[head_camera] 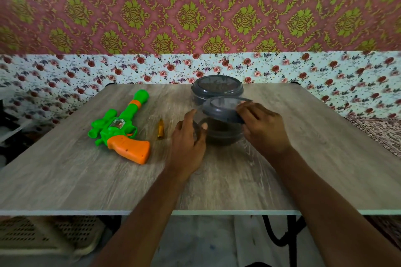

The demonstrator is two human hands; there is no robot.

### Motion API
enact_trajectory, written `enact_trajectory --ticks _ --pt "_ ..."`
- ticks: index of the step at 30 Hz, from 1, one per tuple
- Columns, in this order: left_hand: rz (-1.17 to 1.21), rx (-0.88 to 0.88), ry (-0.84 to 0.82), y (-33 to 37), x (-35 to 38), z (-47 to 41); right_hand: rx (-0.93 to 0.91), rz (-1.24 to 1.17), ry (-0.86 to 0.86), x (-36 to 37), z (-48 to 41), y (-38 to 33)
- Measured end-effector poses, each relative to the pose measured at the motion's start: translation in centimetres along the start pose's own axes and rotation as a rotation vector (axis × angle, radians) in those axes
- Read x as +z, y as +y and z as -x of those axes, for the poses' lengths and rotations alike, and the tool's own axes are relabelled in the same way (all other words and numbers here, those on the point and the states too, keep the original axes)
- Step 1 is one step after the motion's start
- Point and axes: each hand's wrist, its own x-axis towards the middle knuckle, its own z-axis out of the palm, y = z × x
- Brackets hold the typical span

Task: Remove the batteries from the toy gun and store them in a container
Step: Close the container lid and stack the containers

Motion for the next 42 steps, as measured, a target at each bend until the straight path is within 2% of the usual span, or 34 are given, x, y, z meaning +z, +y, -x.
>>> enact_trajectory --ticks 3,7,11,18,23,25,29,32,36,42 --pt "-0.017 0.026 0.019 -0.1 0.0 -0.1 -0.062 -0.159 -0.066 0.7 0.6 0.3" --pt "-0.017 0.085 -0.029 -0.3 0.0 -0.3 -0.014 -0.308 -0.098 1.1 0.5 0.2" --pt "-0.025 0.099 -0.055 -0.1 0.0 -0.2 0.029 -0.361 -0.101 1.1 0.3 0.2" --pt "-0.042 0.113 -0.059 -0.3 -0.2 0.0 0.136 -0.533 -0.214 1.9 0.7 0.6" --pt "-0.073 0.103 -0.044 -0.2 -0.2 0.0 0.179 -0.561 -0.257 2.0 0.4 0.2" --pt "-0.087 0.108 -0.034 -0.2 -0.3 -0.1 0.273 -0.543 -0.256 1.5 0.4 0.1" --pt "-0.090 0.093 -0.047 -0.2 -0.3 -0.1 0.558 -0.495 -0.100 0.8 0.2 0.0" --pt "-0.086 0.067 -0.037 -0.1 -0.3 -0.1 0.787 -0.544 -0.172 0.5 0.2 -0.3" --pt "-0.103 -0.042 -0.054 0.2 -0.4 -0.5 0.860 -0.699 -0.207 -0.1 0.1 -0.6" --pt "-0.020 -0.045 -0.050 0.7 -0.9 -0.4 1.121 -0.726 -0.071 0.2 0.3 -0.1"
